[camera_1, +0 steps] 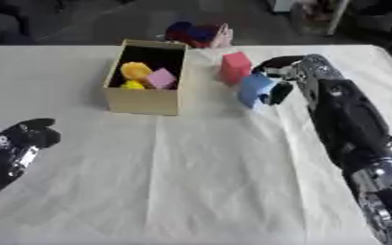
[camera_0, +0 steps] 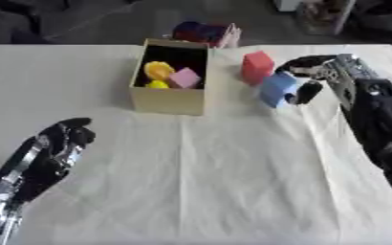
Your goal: Pick up objects on the table and place them in the box.
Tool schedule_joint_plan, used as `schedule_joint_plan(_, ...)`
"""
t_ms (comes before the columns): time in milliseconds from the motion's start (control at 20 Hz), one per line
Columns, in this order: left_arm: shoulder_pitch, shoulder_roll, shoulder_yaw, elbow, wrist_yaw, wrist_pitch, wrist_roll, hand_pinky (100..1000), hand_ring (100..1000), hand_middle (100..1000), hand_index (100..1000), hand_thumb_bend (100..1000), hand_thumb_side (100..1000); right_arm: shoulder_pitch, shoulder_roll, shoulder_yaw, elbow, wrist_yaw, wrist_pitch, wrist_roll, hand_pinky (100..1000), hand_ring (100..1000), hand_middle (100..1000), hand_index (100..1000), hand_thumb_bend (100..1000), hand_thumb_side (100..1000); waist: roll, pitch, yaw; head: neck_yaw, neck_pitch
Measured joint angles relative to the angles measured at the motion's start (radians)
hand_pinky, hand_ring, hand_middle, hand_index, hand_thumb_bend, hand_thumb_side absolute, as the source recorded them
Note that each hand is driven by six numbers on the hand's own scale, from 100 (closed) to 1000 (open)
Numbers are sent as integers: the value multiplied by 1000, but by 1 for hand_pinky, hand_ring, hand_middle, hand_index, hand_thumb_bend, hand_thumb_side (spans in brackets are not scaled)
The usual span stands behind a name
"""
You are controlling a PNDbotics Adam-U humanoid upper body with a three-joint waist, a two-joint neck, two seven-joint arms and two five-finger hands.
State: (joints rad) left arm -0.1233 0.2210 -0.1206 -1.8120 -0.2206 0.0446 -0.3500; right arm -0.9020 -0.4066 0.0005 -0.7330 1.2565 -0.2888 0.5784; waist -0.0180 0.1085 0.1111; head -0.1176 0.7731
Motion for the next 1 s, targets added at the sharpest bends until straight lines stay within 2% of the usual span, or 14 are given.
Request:
schedule_joint_plan(200,0,0,0,0,0,0,0,812,743,659,865,100,706,1,4,0,-4,-3,2,-24,862,866,830,895,130,104,0,0,0,0,0)
schedule_joint_plan(550,0,0,0,0,0,0,0,812,743,659,865,100,705,5,7,10,-50,-31,-14,-113,832,787,663,759,100,100,0,0,1,0,0)
schedule_joint_plan(800,0,0,0,0,0,0,0,813,743,659,865,100,704,0,7,19,-107,-79,-33,-135,831,770,639,754,100,100,0,0,2,0,0)
schedule_joint_plan(1000,0,0,0,0,0,0,0,813,744,659,865,100,703,-32,7,31,-173,-139,-55,-131,834,763,638,761,100,100,0,0,4,-2,0)
